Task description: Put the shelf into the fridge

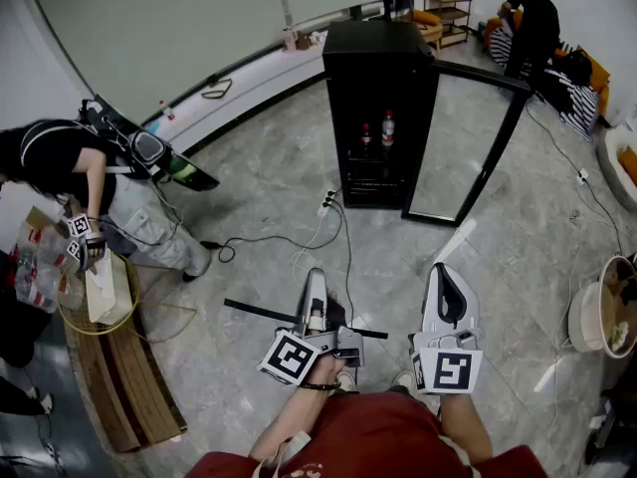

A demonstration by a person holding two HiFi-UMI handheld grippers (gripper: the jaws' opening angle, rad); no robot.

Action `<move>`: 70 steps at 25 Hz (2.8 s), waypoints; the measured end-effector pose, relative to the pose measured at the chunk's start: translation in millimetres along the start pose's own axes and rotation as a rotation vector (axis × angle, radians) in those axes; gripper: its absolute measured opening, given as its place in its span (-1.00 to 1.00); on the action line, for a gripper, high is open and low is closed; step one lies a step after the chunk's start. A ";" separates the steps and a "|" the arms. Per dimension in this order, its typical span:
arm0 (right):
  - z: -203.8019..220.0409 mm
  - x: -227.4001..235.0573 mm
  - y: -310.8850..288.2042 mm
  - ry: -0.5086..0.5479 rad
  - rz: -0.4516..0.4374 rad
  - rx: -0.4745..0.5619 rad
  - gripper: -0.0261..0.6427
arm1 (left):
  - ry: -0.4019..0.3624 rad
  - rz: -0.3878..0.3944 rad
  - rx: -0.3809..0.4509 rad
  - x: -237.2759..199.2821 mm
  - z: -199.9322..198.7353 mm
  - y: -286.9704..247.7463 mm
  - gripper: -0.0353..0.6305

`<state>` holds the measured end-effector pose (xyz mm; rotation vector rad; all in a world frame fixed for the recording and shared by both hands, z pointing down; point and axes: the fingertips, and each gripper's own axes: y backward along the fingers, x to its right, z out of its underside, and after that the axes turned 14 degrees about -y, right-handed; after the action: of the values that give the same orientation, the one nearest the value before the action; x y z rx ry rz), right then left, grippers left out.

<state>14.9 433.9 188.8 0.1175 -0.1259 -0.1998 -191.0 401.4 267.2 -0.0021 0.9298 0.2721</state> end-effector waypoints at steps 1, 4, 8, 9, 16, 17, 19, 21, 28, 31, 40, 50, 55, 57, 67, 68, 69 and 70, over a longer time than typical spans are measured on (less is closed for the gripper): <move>0.9 -2.6 2.0 0.000 0.003 -0.001 -0.93 | 0.004 0.002 -0.001 -1.6 -0.9 2.6 -0.84; 2.8 -11.2 5.3 0.003 0.009 -0.001 -0.93 | 0.004 0.016 0.001 -6.1 -6.8 7.8 -0.84; 4.2 -23.7 3.0 0.013 0.021 -0.001 -0.93 | 0.014 0.023 -0.005 -14.4 -16.5 9.5 -0.84; 4.9 -27.5 2.1 0.016 0.024 -0.002 -0.93 | 0.008 0.025 -0.008 -17.6 -19.0 10.0 -0.84; 12.4 -50.5 7.0 -0.004 0.048 0.003 -0.93 | 0.032 0.029 -0.028 -36.1 -29.5 20.8 -0.84; 14.5 -52.6 9.1 -0.007 0.053 0.001 -0.93 | 0.034 0.031 -0.032 -38.3 -29.9 23.0 -0.84; 19.1 -55.9 12.1 -0.010 0.062 -0.005 -0.93 | 0.035 0.029 -0.040 -43.2 -30.3 26.3 -0.84; 23.4 -57.1 12.4 -0.014 0.069 -0.016 -0.93 | 0.034 0.028 -0.047 -46.9 -30.4 26.6 -0.84; 34.4 -41.3 -0.2 -0.043 0.095 -0.029 -0.93 | 0.085 0.019 -0.054 -53.0 -21.3 12.4 -0.84; 39.2 -29.5 -13.4 -0.058 0.103 -0.031 -0.93 | 0.062 0.018 -0.060 -55.0 -19.3 -3.1 -0.84; 45.7 23.7 -69.1 -0.070 0.113 -0.043 -0.93 | 0.072 0.002 -0.074 -50.9 4.6 -78.1 -0.84; 42.1 109.9 -130.6 -0.105 0.114 -0.046 -0.93 | 0.085 0.021 -0.052 -16.4 40.0 -171.7 -0.84; 43.5 147.9 -155.6 -0.135 0.114 -0.042 -0.93 | 0.066 0.020 -0.052 -4.1 56.5 -208.4 -0.84; 42.9 162.6 -164.4 -0.147 0.113 -0.038 -0.93 | 0.062 0.012 -0.052 -1.3 63.5 -221.7 -0.84; 52.1 196.8 -201.1 -0.165 0.087 -0.045 -0.93 | 0.066 -0.009 -0.032 0.4 80.0 -267.1 -0.84; 53.4 197.6 -205.7 -0.164 0.083 -0.049 -0.93 | 0.064 -0.013 -0.033 -1.2 80.5 -270.8 -0.84; 55.1 198.6 -210.6 -0.162 0.078 -0.053 -0.93 | 0.056 -0.016 -0.035 -3.4 80.9 -274.5 -0.84; 56.7 199.7 -215.7 -0.159 0.075 -0.057 -0.93 | 0.049 -0.016 -0.036 -5.1 81.2 -278.8 -0.84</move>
<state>160.2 177.2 239.5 0.0402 -0.2828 -0.1372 -64.9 140.6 288.0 -0.0492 0.9727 0.2749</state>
